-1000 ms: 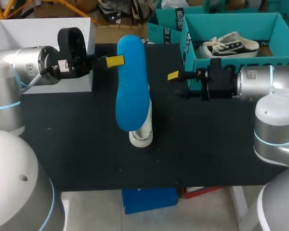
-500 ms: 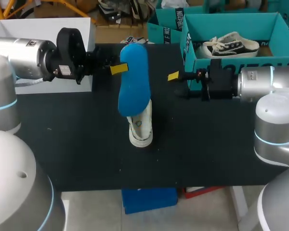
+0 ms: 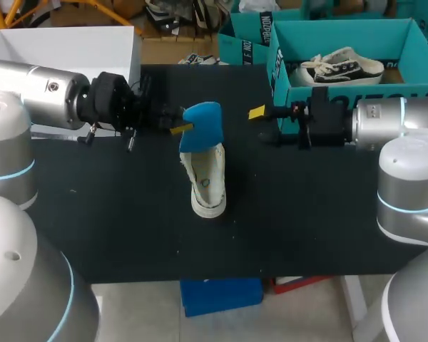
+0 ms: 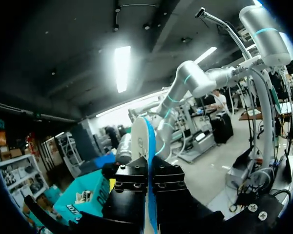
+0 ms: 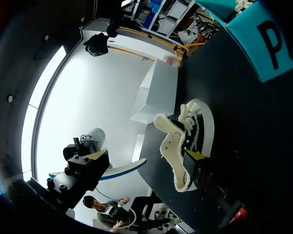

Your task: Take the shoe out of the shoebox, open the shoe tongue, remove and reinsert the insole, then place the shoe into the shoebox

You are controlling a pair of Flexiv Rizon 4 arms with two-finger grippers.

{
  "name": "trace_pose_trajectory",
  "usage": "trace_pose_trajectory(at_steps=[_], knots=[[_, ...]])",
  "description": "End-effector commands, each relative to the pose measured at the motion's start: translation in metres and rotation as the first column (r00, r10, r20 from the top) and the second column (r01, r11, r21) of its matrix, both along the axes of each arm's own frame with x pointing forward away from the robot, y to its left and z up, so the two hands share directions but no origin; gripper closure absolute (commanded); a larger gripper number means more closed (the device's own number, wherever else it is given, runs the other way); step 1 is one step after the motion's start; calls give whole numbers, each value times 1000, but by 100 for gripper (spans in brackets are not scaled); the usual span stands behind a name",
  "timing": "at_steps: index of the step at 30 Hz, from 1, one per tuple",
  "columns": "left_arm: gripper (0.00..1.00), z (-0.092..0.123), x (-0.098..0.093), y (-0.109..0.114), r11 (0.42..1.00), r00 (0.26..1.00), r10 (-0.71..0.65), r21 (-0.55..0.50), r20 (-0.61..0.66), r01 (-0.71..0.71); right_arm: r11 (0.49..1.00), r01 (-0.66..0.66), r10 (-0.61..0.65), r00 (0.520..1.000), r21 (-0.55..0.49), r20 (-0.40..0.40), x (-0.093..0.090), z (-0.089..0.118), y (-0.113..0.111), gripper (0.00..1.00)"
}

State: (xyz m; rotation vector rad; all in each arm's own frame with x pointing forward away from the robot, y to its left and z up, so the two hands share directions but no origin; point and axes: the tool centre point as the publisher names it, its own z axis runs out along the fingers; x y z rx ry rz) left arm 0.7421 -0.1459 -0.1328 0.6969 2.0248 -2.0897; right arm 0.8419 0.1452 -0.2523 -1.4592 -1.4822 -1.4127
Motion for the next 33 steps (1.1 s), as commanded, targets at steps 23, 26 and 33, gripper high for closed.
trace_pose_trajectory(at_steps=[23,26,33], knots=[[100,-16,7,-13,998,777,-63,18,627,67,1000,4,-4,1000,0,1,0,-1,2,0],[100,-16,7,-13,998,777,-63,18,627,67,1000,4,-4,1000,0,1,0,-1,2,0],[100,-41,-27,-3,999,663,-39,29,748,25,1000,4,-4,1000,0,1,0,-1,2,0]])
